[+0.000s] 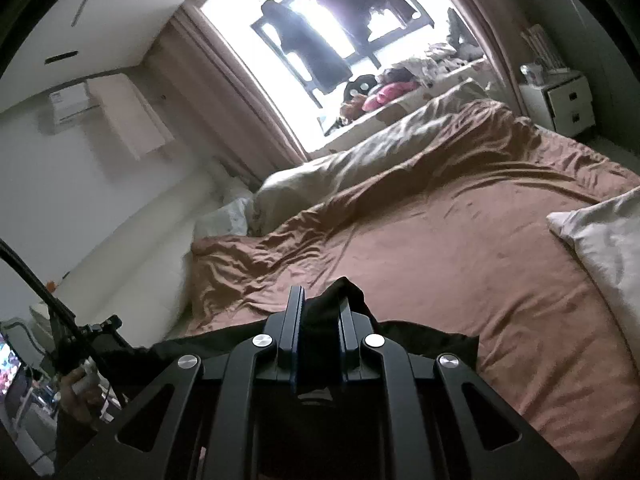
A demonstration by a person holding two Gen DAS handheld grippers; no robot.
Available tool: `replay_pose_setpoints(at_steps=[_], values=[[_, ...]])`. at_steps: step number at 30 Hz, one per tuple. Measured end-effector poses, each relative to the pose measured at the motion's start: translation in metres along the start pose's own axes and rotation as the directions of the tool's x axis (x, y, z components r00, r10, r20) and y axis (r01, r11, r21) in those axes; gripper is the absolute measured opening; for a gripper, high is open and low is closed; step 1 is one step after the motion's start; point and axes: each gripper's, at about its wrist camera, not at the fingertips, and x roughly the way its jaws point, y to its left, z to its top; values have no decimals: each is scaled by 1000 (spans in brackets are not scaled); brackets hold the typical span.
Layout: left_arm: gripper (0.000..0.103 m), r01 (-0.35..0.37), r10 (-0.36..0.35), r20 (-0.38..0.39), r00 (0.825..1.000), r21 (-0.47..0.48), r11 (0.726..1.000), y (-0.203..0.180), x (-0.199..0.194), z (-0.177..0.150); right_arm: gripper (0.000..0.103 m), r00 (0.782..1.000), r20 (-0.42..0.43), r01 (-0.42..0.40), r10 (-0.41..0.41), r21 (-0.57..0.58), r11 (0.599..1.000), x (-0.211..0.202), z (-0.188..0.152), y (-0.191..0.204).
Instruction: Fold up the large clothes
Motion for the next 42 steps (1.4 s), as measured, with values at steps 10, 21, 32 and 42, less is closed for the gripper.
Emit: replay_pose_setpoints(at_steps=[10,21,32,42], values=[[13,-63,57,-125,990,-44,997,41,98,-10,11,992,-106,74,-71,31,997,68,8,-16],[14,-130,107,-280,954,-63,990,92,189,-30,16,944,-240,247,-227,54,968,135,12,-26],[79,-129,99,-264,960,-98,987,113,172,-37,103,936,-237,255,-259,-48,966,122,31,23],[78,-162,134,-423,896,-30,986,128,178,-101,92,884,-343,320,-316,-47,946,110,9,4]])
